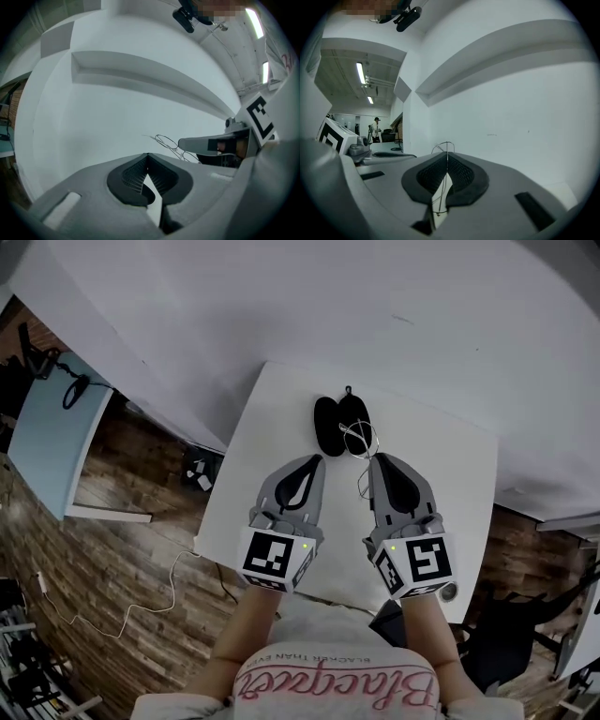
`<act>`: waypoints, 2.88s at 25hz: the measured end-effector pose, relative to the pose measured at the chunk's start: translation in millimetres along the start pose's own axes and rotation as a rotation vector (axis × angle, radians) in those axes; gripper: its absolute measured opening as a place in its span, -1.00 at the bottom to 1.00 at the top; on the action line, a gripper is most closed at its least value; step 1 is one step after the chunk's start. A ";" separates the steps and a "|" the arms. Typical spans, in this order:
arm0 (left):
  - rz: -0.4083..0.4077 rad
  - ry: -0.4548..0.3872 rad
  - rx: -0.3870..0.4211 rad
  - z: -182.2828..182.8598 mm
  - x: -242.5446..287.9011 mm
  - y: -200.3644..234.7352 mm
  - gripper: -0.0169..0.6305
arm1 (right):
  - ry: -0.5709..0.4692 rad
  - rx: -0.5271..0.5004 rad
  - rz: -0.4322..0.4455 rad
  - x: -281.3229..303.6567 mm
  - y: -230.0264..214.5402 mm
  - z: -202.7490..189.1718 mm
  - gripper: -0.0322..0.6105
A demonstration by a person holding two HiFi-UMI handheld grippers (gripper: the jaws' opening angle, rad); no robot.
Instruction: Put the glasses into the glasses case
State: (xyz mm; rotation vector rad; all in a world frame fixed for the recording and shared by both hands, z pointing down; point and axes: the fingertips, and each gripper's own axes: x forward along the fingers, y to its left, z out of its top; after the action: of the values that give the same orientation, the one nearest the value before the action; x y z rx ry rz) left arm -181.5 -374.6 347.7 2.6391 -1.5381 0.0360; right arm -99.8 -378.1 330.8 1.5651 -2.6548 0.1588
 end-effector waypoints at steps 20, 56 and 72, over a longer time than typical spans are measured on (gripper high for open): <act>-0.108 0.142 -0.085 -92.7 108.1 65.1 -0.94 | 0.304 0.046 -0.135 145.8 -82.3 -128.7 -0.86; -0.065 0.159 -0.122 -118.0 117.7 99.4 -0.94 | 0.454 -0.052 -0.206 175.3 -102.6 -196.2 -0.51; -0.089 0.055 -0.009 -57.3 65.5 62.7 -0.94 | 0.206 0.088 -0.112 93.8 -51.1 -104.6 -0.57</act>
State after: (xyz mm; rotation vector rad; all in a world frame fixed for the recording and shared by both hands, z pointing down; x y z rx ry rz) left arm -202.4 -457.2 412.9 2.6734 -1.3995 0.0943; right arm -101.0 -471.9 447.2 1.6203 -2.4282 0.4127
